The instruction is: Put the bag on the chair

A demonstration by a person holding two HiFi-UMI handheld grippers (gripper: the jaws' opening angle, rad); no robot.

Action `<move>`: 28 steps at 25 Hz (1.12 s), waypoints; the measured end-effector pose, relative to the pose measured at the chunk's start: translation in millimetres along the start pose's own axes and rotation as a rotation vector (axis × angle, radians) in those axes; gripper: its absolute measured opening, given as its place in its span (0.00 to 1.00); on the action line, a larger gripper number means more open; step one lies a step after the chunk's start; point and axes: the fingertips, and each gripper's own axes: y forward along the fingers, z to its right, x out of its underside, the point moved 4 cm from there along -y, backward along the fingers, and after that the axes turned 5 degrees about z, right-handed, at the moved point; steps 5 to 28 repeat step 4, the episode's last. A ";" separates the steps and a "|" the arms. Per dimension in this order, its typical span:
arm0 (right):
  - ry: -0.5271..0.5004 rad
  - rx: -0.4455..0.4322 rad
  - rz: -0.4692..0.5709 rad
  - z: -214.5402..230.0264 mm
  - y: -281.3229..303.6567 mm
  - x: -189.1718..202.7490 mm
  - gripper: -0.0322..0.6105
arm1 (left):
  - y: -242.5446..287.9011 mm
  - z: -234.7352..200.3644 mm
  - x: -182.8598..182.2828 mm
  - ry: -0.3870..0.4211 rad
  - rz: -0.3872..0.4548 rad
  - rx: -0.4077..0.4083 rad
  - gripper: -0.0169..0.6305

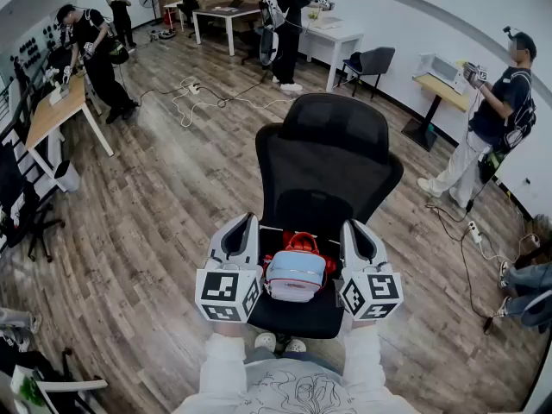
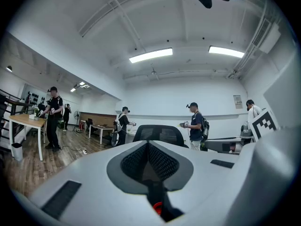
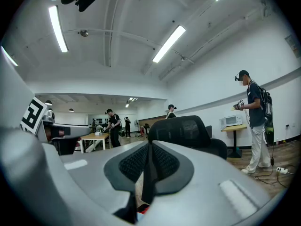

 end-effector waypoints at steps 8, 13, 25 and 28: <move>-0.001 -0.003 -0.001 -5.7 -0.4 3.2 0.10 | -2.7 -1.1 2.3 -0.002 0.002 0.007 0.04; -0.001 -0.003 -0.001 -5.7 -0.4 3.2 0.10 | -2.7 -1.1 2.3 -0.002 0.002 0.007 0.04; -0.001 -0.003 -0.001 -5.7 -0.4 3.2 0.10 | -2.7 -1.1 2.3 -0.002 0.002 0.007 0.04; -0.001 -0.003 -0.001 -5.7 -0.4 3.2 0.10 | -2.7 -1.1 2.3 -0.002 0.002 0.007 0.04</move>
